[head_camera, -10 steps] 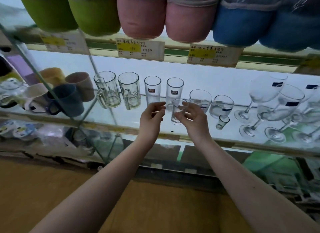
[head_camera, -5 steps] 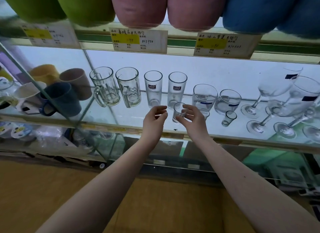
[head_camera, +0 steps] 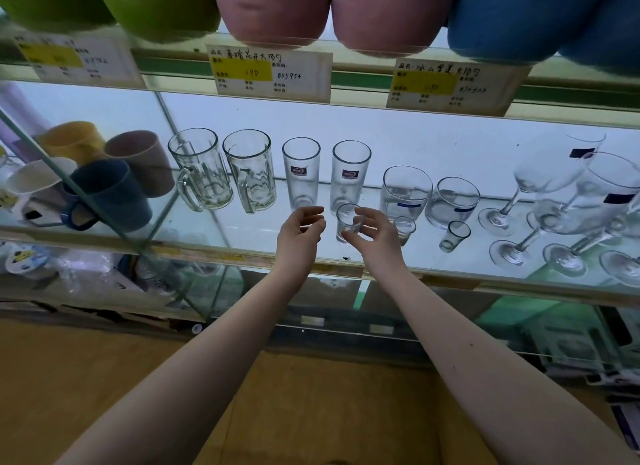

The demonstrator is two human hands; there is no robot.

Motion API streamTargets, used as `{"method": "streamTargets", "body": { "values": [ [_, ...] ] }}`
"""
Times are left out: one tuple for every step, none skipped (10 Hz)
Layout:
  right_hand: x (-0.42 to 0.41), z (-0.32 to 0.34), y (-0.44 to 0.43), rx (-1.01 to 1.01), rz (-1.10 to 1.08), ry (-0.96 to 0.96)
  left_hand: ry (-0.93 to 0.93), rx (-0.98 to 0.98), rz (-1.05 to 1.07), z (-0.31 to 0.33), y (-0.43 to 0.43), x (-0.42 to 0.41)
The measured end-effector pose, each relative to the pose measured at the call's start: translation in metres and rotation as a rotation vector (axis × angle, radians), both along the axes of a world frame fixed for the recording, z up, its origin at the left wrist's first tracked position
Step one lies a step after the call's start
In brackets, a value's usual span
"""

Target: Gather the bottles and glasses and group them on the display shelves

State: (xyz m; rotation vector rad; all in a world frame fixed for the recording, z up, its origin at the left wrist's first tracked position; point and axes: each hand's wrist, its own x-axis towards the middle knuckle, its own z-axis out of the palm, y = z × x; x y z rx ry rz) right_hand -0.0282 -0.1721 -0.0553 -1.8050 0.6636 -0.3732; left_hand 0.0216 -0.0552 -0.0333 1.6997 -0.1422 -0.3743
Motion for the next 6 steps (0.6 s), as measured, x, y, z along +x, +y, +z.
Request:
{"method": "streamTargets", "body": {
  "values": [
    [0.002, -0.002, 0.001, 0.007, -0.004, 0.007, 0.004, -0.009, 0.011, 0.0, 0.001, 0.0],
    [0.004, -0.002, 0.002, 0.024, 0.003, 0.021, 0.005, -0.004, 0.009, -0.001, 0.001, 0.0],
    [0.003, -0.003, 0.003, 0.052, 0.018, 0.025, 0.004, -0.023, 0.011, -0.002, 0.003, -0.002],
    [-0.002, 0.001, 0.005, 0.103, 0.008, 0.064, 0.011, -0.04, 0.024, 0.0, 0.006, -0.006],
    [-0.011, 0.008, 0.007, 0.109, -0.006, 0.03, 0.0, -0.075, 0.054, 0.003, 0.009, -0.012],
    [-0.024, 0.017, 0.011, 0.167, -0.023, -0.035, -0.005, -0.102, 0.097, 0.005, 0.011, -0.019]
  ]
}}
